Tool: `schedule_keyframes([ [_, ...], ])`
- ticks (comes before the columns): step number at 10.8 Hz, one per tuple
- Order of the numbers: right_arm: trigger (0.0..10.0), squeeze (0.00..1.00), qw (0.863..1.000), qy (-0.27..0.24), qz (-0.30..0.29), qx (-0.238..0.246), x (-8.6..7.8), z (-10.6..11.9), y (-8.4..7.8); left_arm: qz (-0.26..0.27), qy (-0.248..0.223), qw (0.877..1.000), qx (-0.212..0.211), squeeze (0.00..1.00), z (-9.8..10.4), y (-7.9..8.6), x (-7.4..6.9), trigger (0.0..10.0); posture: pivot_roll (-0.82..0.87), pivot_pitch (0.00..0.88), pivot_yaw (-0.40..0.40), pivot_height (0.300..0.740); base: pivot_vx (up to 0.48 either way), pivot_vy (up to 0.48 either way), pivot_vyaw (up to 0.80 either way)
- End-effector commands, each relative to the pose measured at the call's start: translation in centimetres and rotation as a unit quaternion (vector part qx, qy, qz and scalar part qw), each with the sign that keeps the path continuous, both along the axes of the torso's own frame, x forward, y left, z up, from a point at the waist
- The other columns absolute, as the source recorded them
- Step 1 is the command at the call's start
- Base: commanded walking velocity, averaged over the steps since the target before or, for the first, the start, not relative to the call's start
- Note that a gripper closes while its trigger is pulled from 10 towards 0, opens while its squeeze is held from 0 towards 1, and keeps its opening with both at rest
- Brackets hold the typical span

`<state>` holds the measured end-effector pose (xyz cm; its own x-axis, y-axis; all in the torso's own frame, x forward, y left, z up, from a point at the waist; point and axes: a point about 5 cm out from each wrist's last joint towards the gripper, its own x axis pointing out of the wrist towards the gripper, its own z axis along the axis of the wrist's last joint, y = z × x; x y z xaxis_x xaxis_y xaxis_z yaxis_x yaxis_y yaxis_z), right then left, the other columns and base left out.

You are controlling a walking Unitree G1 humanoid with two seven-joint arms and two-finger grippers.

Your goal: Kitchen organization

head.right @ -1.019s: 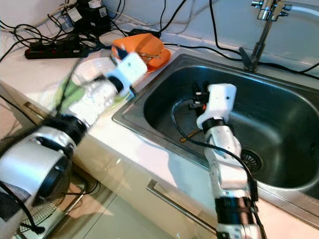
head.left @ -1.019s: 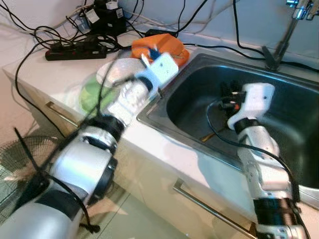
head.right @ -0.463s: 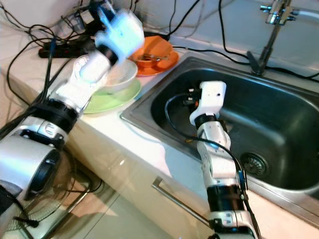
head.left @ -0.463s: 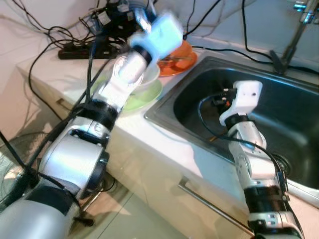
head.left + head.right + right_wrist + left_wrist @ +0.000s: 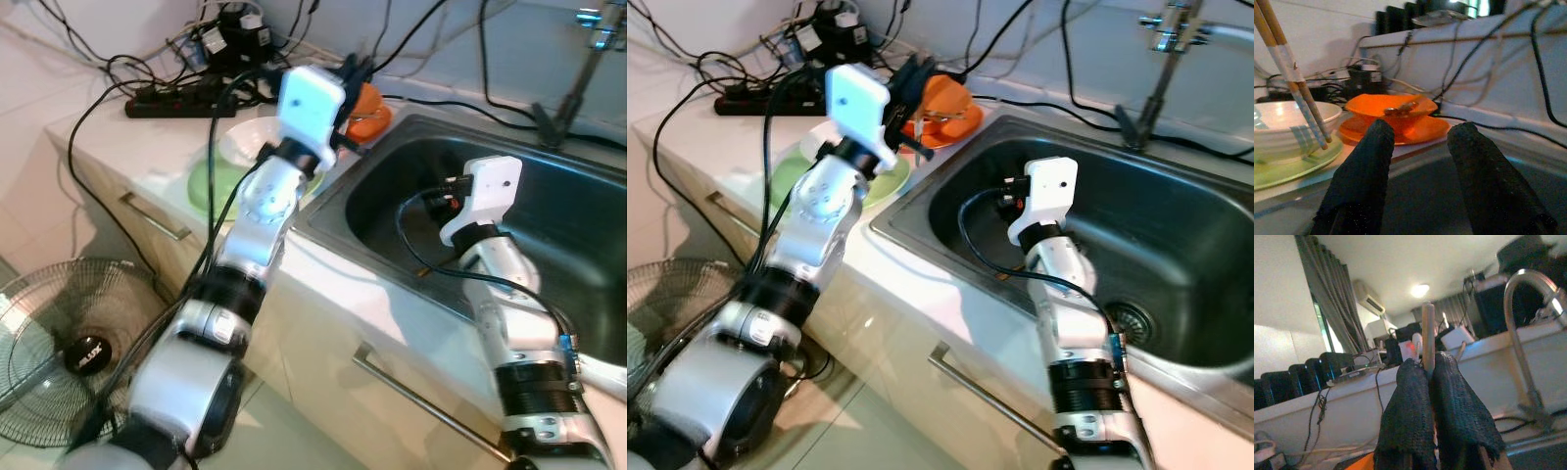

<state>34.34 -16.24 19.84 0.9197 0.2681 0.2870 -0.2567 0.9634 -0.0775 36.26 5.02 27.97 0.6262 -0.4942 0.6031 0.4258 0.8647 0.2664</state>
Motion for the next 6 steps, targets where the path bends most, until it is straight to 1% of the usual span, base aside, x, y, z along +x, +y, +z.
schedule_keyframes([
  [1, 10.0, 1.00, 0.999, -0.014, 0.029, -0.008, 0.0, 0.7, 0.2, -0.003, 0.011, 1.000, -0.010, 0.00, -0.2, 0.4, -0.2, 10.0, 0.10, 0.000, 0.054, 0.740, 0.000, 0.000, 0.00],
  [3, 10.0, 1.00, 0.997, -0.022, 0.068, -0.018, -0.5, 0.8, 0.6, -0.012, 0.018, 1.000, -0.016, 0.00, -0.3, 0.4, -0.6, 10.0, 0.10, 0.000, 0.060, 0.740, 0.000, 0.000, 0.00],
  [6, 10.0, 1.00, 0.993, -0.021, 0.113, -0.019, -1.2, 0.4, 2.0, -0.048, 0.040, 0.998, -0.025, 0.00, -0.6, -0.7, -1.3, 10.0, 0.09, 0.000, 0.064, 0.740, 0.000, 0.000, 0.00],
])
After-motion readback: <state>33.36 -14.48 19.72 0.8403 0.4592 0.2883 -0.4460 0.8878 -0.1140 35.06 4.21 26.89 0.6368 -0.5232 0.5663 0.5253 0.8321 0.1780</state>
